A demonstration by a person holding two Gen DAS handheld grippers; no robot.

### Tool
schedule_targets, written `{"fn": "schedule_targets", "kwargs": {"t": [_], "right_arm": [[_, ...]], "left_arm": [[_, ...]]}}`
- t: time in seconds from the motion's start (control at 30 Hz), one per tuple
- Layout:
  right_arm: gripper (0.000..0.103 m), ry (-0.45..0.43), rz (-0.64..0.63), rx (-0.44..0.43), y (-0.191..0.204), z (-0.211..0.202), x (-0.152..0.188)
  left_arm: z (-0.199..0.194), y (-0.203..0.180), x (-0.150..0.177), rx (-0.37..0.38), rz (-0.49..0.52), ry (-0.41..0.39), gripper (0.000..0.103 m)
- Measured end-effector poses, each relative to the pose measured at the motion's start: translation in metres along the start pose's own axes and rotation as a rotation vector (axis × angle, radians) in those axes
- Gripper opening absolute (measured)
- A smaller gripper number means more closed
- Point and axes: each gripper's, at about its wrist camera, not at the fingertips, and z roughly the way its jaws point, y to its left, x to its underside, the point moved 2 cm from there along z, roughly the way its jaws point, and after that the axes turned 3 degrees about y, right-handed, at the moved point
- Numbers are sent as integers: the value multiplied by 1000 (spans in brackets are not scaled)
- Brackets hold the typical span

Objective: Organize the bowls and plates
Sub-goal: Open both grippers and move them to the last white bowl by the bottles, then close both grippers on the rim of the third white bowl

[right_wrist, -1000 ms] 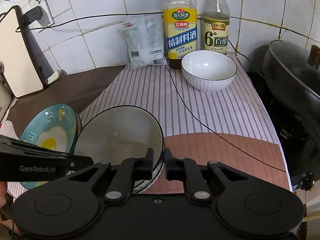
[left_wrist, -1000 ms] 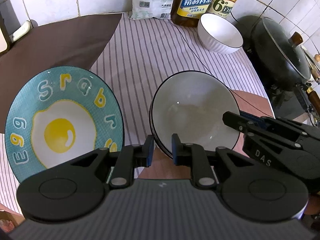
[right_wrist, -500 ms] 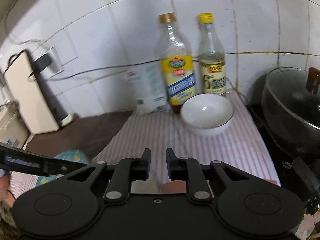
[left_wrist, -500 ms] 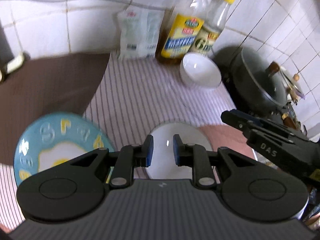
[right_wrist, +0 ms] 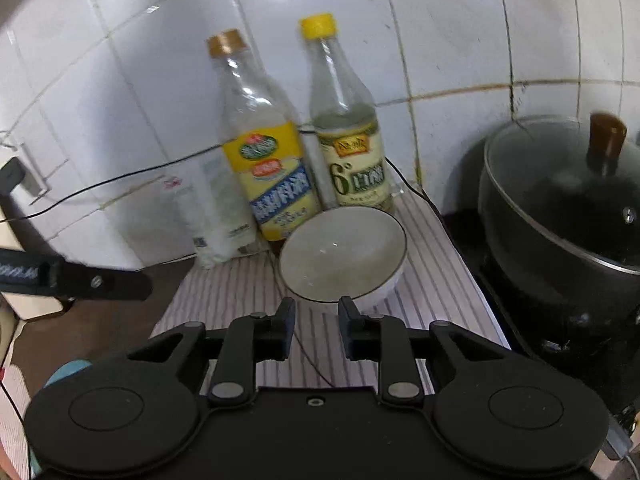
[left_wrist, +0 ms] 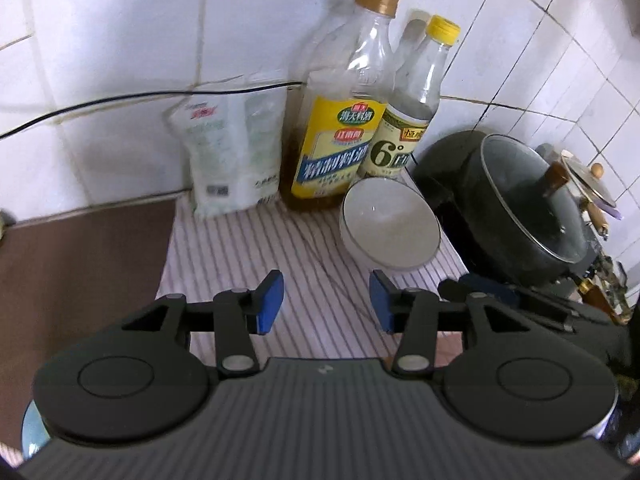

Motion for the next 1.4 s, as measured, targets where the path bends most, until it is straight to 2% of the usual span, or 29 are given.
{"fn": "schedule_targets", "kwargs": {"t": [0.17, 0.27, 0.37, 0.53, 0.63, 0.73, 0.83, 0.9, 0.93, 0.97, 1.03, 1.1, 1.2, 1.4], "right_arm": [[36, 13, 67, 41, -13, 28, 0], [37, 11, 112, 68, -21, 44, -1], [42, -6, 155, 76, -26, 52, -4], [42, 9, 160, 90, -27, 65, -7], [43, 18, 182, 88, -29, 71, -8], [42, 35, 203, 88, -31, 77, -10], [39, 26, 256, 88, -36, 82, -10], [35, 29, 314, 76, -43, 86, -7], [33, 36, 334, 64, -45, 87, -5], [27, 36, 337, 60, -44, 86, -5], [26, 43, 306, 86, -37, 84, -5], [27, 14, 283, 95, -28, 74, -4], [27, 30, 298, 88, -22, 67, 1], [27, 12, 398, 4, -15, 42, 5]], "left_arm": [[44, 8, -26, -38, 30, -30, 52], [72, 9, -36, -31, 17, -4, 52], [98, 3, -40, -29, 15, 33, 54], [134, 0, -41, -30, -25, 111, 56], [144, 3, -40, -36, -47, 131, 52], [148, 5, -37, -17, -65, 142, 41], [153, 5, -32, 4, -105, 150, 37], [158, 4, -30, 7, -113, 174, 28], [160, 4, -29, 15, -121, 189, 17], [160, 2, -28, 31, -137, 191, 12], [158, -3, -27, 19, -165, 224, 10], [155, -10, -27, -9, -158, 262, 10], [140, -17, -29, -7, -112, 221, 10], [97, -25, -25, -18, -86, 179, 10]]}}
